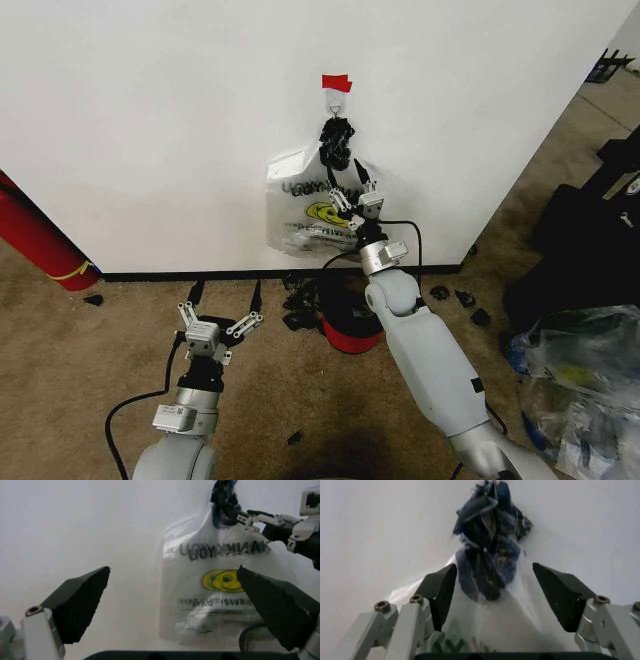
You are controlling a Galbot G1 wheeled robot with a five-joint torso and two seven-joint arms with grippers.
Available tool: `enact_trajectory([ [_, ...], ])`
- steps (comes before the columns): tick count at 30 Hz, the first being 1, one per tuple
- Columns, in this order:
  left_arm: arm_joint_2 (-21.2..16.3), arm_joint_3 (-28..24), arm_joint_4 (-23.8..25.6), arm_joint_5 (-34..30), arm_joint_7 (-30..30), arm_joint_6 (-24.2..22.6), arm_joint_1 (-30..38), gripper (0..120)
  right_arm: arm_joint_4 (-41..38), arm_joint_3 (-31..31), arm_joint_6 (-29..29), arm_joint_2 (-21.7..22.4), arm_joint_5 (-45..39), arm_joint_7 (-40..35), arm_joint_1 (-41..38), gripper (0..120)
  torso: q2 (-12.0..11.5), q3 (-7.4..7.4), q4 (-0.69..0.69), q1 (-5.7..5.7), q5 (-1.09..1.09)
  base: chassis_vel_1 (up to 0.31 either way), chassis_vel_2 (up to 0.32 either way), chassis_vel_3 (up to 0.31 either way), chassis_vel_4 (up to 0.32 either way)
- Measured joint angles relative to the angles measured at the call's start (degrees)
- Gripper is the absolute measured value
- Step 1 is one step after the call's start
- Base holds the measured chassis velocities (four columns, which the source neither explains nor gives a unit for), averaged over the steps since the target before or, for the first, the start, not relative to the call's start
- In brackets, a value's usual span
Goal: Pick up the garbage bag from the wall and place it over the trash bin.
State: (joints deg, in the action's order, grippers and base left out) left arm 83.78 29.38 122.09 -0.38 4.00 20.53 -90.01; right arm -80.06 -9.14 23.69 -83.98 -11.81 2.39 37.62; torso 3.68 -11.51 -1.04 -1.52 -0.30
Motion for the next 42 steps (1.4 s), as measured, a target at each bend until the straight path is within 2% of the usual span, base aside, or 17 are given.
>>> enact_trajectory([
  [4,-0.1,0.0,-0.2,0.0,0.0,0.1,0.0,100,1.0,0.0,0.4,-0.2,0.0,0.2,-0.4,58,0.0,0.0,0.0,0.0,0.0,0.0,0.0,0.0,0.0],
  [15,0.0,-0.1,-0.4,0.3,-0.1,0.3,0.0,100,1.8,-0.2,0.7,-0.4,0.0,0.6,-1.1,23,0.0,0.0,0.01,0.0,0.0,0.0,0.0,0.0,0.0],
  [38,0.3,-0.3,-1.2,0.9,-0.1,1.0,-0.1,100,2.4,-0.5,0.8,-0.4,-0.3,0.5,-2.4,22,0.0,0.0,0.0,0.0,0.0,0.0,0.0,0.0,0.0],
  [42,0.3,-0.4,-1.4,0.9,-0.1,1.0,0.1,100,2.6,-0.4,0.9,-0.5,-0.3,0.5,-2.5,8,0.0,0.0,0.0,0.0,0.0,0.0,0.0,0.0,0.0],
])
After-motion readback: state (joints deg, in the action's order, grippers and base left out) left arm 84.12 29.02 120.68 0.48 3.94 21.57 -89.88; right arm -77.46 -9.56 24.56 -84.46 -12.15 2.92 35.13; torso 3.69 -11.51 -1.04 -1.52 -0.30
